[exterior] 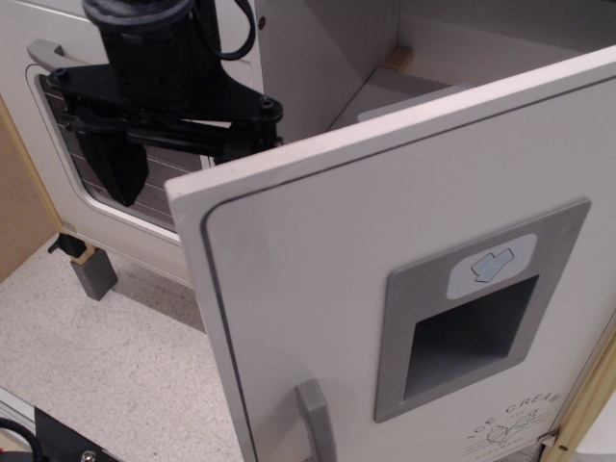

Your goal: Close fridge

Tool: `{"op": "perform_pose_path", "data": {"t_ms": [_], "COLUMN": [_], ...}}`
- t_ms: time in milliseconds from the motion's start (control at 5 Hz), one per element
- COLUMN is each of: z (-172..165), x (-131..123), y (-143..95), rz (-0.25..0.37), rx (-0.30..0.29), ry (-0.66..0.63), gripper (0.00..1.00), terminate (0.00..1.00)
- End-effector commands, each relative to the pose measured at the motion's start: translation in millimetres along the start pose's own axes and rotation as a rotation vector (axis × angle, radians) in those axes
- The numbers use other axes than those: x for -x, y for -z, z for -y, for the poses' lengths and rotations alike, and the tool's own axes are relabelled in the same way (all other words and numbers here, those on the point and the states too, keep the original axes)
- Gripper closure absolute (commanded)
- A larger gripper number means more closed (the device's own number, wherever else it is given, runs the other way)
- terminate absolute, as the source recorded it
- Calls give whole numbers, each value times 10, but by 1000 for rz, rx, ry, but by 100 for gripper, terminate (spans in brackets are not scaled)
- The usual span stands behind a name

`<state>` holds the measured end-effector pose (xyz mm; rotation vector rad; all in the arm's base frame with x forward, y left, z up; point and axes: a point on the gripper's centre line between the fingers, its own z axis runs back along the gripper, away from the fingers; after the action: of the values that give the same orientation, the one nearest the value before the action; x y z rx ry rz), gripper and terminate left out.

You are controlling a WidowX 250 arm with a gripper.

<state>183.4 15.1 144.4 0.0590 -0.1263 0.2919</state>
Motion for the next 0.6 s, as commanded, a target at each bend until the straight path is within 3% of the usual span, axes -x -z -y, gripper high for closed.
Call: {"op": "perform_pose_path", "data": {"t_ms": [0, 400], "z": [0, 168], "x": [0, -81], "y": [0, -378], "rz": [0, 2], "rx": [0, 90], "ry": [0, 28], "gripper": [0, 0], "terminate": [0, 0]}}
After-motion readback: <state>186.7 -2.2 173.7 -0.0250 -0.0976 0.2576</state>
